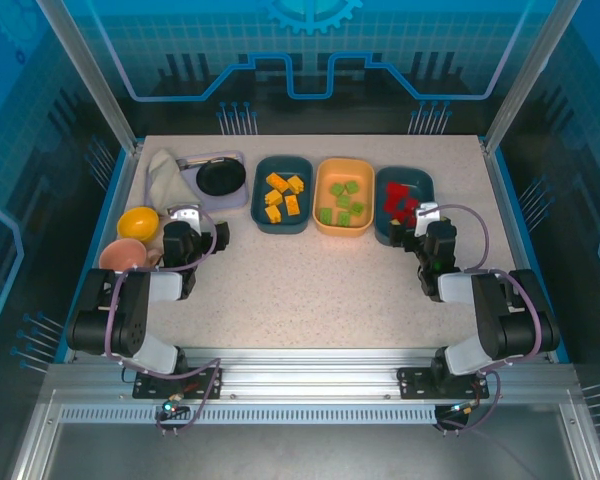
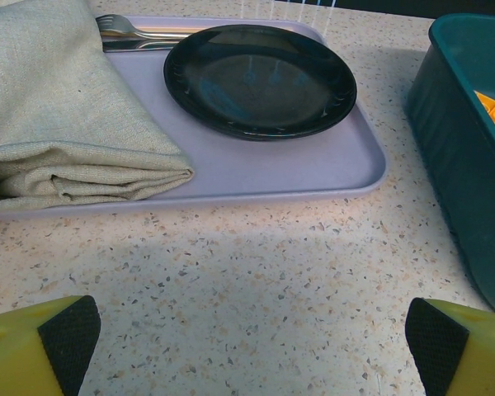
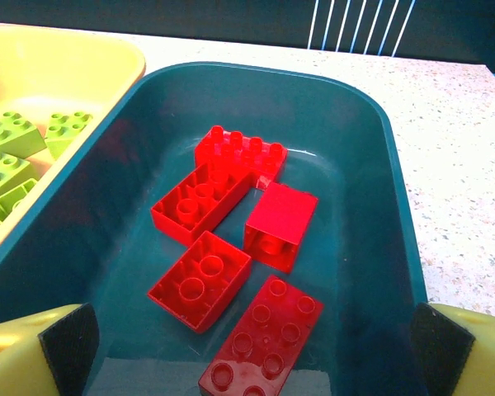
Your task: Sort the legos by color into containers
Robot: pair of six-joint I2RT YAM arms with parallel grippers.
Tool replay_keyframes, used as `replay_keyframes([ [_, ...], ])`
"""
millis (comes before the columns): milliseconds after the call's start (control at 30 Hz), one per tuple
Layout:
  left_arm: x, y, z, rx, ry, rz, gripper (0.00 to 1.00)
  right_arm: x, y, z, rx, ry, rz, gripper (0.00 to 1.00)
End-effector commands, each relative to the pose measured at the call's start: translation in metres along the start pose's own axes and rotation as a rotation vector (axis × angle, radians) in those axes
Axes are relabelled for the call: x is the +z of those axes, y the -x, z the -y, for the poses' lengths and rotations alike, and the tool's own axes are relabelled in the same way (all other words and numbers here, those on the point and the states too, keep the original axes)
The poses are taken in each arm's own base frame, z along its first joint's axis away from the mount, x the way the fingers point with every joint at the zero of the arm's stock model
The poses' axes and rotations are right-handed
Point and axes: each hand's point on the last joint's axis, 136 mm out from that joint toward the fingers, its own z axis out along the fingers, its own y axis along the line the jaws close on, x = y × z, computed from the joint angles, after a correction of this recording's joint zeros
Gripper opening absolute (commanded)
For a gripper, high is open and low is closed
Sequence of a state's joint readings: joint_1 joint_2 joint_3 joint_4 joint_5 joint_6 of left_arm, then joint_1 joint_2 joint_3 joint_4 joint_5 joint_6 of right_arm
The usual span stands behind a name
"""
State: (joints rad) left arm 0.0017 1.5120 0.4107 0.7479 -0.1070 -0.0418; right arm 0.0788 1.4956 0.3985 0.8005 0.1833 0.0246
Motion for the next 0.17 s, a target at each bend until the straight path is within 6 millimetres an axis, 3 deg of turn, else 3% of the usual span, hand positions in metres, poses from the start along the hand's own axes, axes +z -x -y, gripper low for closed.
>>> replay_keyframes([
  [0, 0.0002, 0.0086, 0.0057, 0.027, -0.022, 0.036, 0.99, 0.003, 0.0025, -0.0015, -0.017, -0.005, -0.001, 1.0],
  [133, 0.0004, 0.0088, 0.0058, 0.027, -0.022, 0.037, 0.99, 0.0028, 0.0021, -0.002, -0.015, 0.003, 0.0, 1.0],
])
